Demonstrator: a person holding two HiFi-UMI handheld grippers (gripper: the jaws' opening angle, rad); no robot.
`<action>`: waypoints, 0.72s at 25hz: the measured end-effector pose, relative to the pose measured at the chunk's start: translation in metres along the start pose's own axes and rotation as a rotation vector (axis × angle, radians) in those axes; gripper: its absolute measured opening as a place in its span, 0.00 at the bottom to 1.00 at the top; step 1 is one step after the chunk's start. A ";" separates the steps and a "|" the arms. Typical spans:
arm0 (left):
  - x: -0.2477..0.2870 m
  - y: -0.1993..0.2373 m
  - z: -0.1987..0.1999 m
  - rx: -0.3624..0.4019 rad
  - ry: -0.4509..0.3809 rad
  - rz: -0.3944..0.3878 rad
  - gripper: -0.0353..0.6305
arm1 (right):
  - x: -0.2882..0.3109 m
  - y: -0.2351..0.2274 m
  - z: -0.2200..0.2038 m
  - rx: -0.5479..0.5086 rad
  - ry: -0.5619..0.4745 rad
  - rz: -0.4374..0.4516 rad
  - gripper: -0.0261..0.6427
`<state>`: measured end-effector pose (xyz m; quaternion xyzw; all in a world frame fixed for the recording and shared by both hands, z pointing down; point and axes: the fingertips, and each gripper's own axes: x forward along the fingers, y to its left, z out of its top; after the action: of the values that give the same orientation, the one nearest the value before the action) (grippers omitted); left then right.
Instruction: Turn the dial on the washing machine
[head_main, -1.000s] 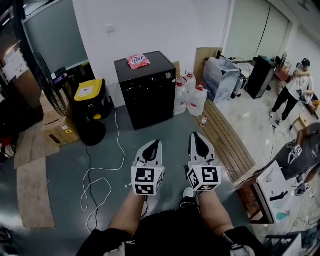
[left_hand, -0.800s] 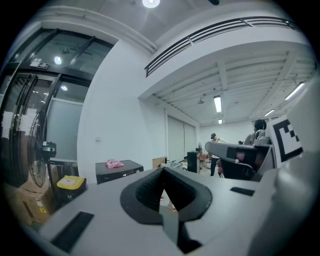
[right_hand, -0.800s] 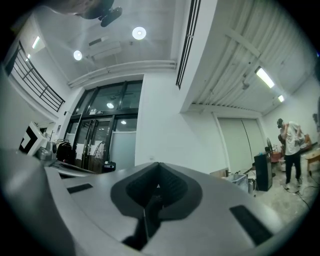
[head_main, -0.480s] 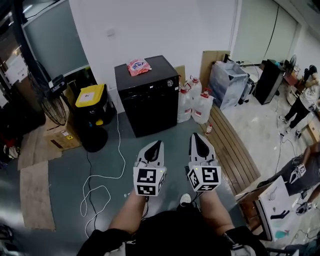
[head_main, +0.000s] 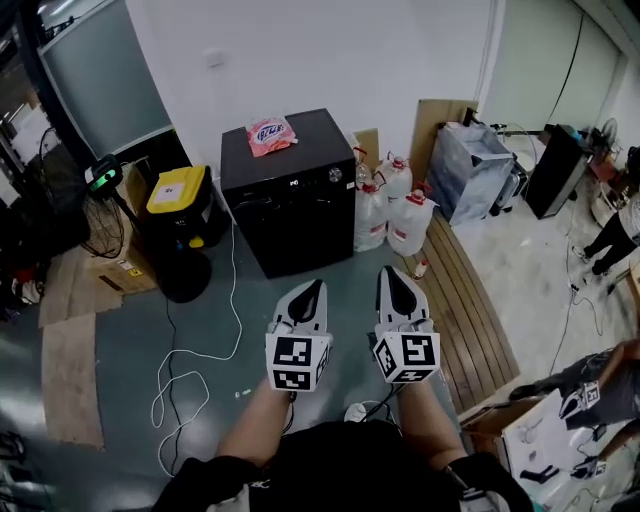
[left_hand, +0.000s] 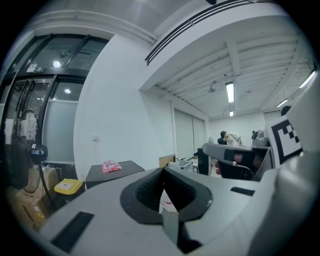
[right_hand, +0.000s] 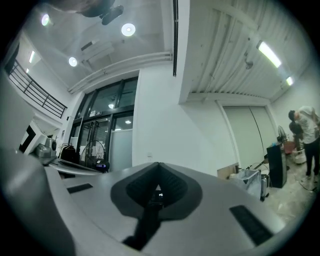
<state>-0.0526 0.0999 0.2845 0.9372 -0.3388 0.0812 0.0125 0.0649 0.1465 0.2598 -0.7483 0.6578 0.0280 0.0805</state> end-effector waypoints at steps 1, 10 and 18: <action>0.011 -0.002 0.001 -0.002 0.001 0.008 0.07 | 0.007 -0.008 -0.002 0.003 0.004 0.010 0.04; 0.065 -0.004 -0.001 -0.018 0.024 0.093 0.07 | 0.055 -0.049 -0.018 0.011 0.033 0.099 0.04; 0.093 0.024 -0.002 -0.041 0.025 0.151 0.07 | 0.093 -0.050 -0.029 -0.005 0.051 0.157 0.04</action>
<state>0.0020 0.0231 0.3008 0.9076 -0.4098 0.0868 0.0298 0.1249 0.0569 0.2793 -0.6953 0.7161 0.0167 0.0592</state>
